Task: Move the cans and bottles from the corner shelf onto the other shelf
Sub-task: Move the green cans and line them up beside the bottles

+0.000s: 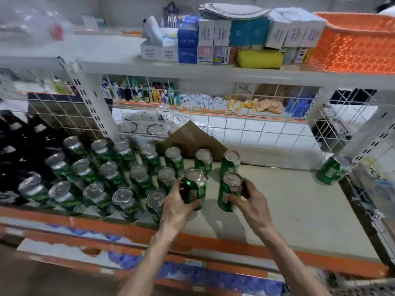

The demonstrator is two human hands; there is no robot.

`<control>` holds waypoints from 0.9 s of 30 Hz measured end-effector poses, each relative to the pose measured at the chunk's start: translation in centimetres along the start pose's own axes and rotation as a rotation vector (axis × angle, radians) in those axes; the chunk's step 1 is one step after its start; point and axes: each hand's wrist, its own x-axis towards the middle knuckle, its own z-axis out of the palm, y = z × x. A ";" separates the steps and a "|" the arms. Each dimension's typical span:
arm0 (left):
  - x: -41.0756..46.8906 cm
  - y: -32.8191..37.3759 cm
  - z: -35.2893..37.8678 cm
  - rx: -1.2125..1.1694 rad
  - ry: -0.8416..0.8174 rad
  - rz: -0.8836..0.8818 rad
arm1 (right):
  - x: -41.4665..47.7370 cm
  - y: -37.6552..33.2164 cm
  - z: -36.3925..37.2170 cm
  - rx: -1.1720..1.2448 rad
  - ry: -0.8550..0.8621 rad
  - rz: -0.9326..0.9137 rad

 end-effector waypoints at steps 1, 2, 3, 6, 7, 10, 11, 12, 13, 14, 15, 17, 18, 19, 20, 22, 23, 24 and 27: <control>0.3 -0.1 0.3 -0.027 0.008 0.001 | 0.2 0.3 0.4 -0.005 0.000 0.001; 0.6 -0.2 0.7 -0.052 0.018 0.008 | 0.5 0.6 0.6 -0.003 0.000 0.004; 0.9 -0.4 1.1 -0.073 0.026 0.012 | 0.8 0.8 0.9 0.000 -0.005 0.007; 1.6 -1.0 2.1 -0.117 0.006 0.048 | 1.5 1.7 1.0 0.002 -0.031 0.009; 1.7 -1.3 2.3 -0.121 -0.003 0.051 | 1.7 1.9 0.9 -0.001 -0.043 0.011; 2.0 -1.7 2.7 -0.165 -0.035 0.056 | 2.3 2.7 0.6 0.005 -0.076 0.029; 2.1 -2.0 2.9 -0.179 -0.044 0.056 | 2.6 3.0 0.4 0.011 -0.079 0.035; 2.2 -2.1 3.0 -0.208 -0.058 0.048 | 2.8 3.3 0.3 0.018 -0.080 0.043; 2.3 -2.5 3.2 -0.230 -0.068 0.040 | 2.9 3.5 0.2 0.025 -0.080 0.047; 2.4 -2.9 3.3 -0.240 -0.072 0.038 | 3.1 3.7 0.1 0.037 -0.079 0.048; 2.6 -3.1 3.4 -0.232 -0.073 0.037 | 3.2 3.9 0.0 0.046 -0.078 0.046; 2.9 -3.6 3.7 -0.232 -0.061 0.019 | 3.4 4.2 -0.1 0.066 -0.085 0.047; 3.1 -3.9 3.9 -0.237 -0.054 0.000 | 3.5 4.2 -0.2 0.079 -0.092 0.052; 3.4 -4.2 4.0 -0.242 -0.050 -0.013 | 3.5 4.3 -0.2 0.091 -0.097 0.056; 3.6 -4.3 4.2 -0.254 -0.042 -0.027 | 3.5 4.4 -0.3 0.100 -0.101 0.058; 4.2 -4.6 4.4 -0.274 -0.031 -0.038 | 3.6 4.5 -0.3 0.101 -0.108 0.059; 4.4 -4.7 4.5 -0.286 -0.031 -0.049 | 3.7 4.5 -0.3 0.099 -0.109 0.055; 4.5 -4.7 4.6 -0.308 -0.036 -0.065 | 3.8 4.6 -0.3 0.099 -0.108 0.051; 4.7 -5.0 5.0 -0.335 -0.059 -0.086 | 3.9 4.8 -0.2 0.094 -0.110 0.042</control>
